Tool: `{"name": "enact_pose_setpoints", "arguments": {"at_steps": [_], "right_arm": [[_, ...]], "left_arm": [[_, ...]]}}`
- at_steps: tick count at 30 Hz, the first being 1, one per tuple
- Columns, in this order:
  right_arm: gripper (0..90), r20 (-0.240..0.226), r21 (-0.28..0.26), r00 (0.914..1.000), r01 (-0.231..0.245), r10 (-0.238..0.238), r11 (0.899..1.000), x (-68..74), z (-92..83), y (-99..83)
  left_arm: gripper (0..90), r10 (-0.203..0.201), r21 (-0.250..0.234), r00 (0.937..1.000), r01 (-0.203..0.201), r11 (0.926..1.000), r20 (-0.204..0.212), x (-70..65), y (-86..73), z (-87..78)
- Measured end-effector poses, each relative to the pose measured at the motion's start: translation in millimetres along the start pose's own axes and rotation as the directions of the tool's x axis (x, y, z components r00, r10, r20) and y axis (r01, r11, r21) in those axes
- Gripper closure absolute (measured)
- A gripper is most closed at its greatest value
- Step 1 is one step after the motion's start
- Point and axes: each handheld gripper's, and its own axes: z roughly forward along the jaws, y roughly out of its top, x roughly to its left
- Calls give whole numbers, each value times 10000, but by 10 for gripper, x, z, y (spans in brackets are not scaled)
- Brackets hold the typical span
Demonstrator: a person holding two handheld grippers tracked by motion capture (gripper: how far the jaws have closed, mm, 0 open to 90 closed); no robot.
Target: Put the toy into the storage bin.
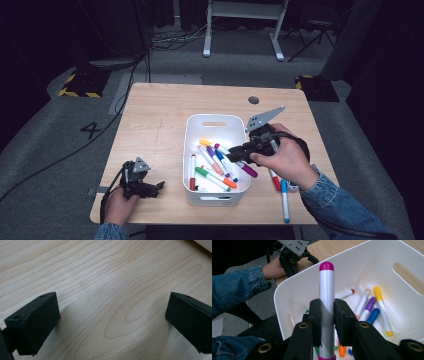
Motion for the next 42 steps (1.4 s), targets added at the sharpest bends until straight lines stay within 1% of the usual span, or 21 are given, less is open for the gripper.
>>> {"name": "enact_pose_setpoints", "arguments": {"at_steps": [2, 7, 8, 9, 11, 16, 17, 18, 20, 23, 24, 25, 26, 27, 30, 32, 33, 34, 35, 40, 42], "right_arm": [[771, -64, -31, 10000, 76, -76, 10000, 10, 57, 1], [771, -245, 23, 9997, -8, 8, 10000, 13, 181, -10], [771, -253, 53, 9997, 46, -45, 10000, 10, 204, -15], [771, -340, 30, 9994, -42, 43, 10000, 12, 230, -18], [771, -391, 99, 9992, -57, 61, 9999, 8, 279, -31], [772, -551, 403, 9985, -51, 73, 9992, 10, 386, -62], [772, -514, 536, 9987, -20, 48, 9986, 6, 402, -71], [772, -540, 555, 9985, -52, 82, 9984, 4, 424, -79], [772, -559, 717, 9984, -26, 66, 9974, -2, 454, -93], [772, -576, 985, 9982, -107, 164, 9951, -2, 513, -119], [772, -628, 1011, 9980, -59, 123, 9949, -4, 535, -127], [772, -589, 1174, 9982, -77, 147, 9930, -1, 545, -134], [772, -630, 1122, 9979, -44, 115, 9937, -3, 569, -143], [772, -593, 1248, 9981, -83, 158, 9921, 0, 579, -148], [772, -609, 1301, 9981, 41, 39, 9915, -2, 626, -165], [772, -574, 1436, 9982, 230, -148, 9894, -4, 654, -175], [772, -547, 1490, 9985, 152, -71, 9887, 4, 661, -182], [771, -542, 1533, 9982, 346, -265, 9876, -3, 680, -189], [772, -523, 1580, 9984, 315, -235, 9869, 2, 694, -197], [772, -392, 1870, 9985, 456, -389, 9813, 17, 756, -223], [771, -409, 1963, 9981, 525, -453, 9791, 28, 787, -229]], "left_arm": [[0, -1, -1, 10000, 1, 10000, 1, 0, 0, 0], [0, 3, 1, 10000, -3, 10000, 0, 0, 0, 0], [0, 1, -1, 10000, -1, 10000, 2, 0, 0, 0], [0, -1, 0, 10000, 1, 10000, 1, 0, 0, 0], [0, -3, -1, 10000, 3, 10000, 1, 0, 0, 0], [0, -3, -1, 10000, 3, 10000, 0, 0, 0, 0], [0, -1, -1, 10000, 1, 10000, 0, 0, 0, 0], [0, -2, 0, 10000, 2, 10000, 1, 0, 0, 0], [0, 1, 0, 10000, -1, 10000, -2, 0, 0, 0], [0, 0, 0, 10000, 0, 10000, 1, 0, 0, 0], [0, -1, -1, 10000, 1, 10000, 0, 0, 0, 0], [0, -2, -2, 10000, 2, 10000, 2, 0, 0, 0], [0, -3, -1, 10000, 3, 10000, 4, 0, 0, 0], [0, -3, -3, 10000, 3, 10000, 3, 0, 0, 0], [0, -2, -2, 10000, 2, 10000, 0, 0, 0, 0], [0, 0, 0, 10000, 0, 10000, 2, 0, 0, 0], [0, -3, -1, 10000, 3, 10000, 0, 0, 0, 0], [0, 1, 1, 10000, -1, 10000, 2, 0, 0, 0], [0, 0, -1, 10000, 0, 10000, 3, 0, 0, 0], [0, 0, -1, 10000, 0, 10000, 2, 0, 0, 0], [0, -1, -1, 10000, 1, 10000, 4, 0, 0, 0]]}}
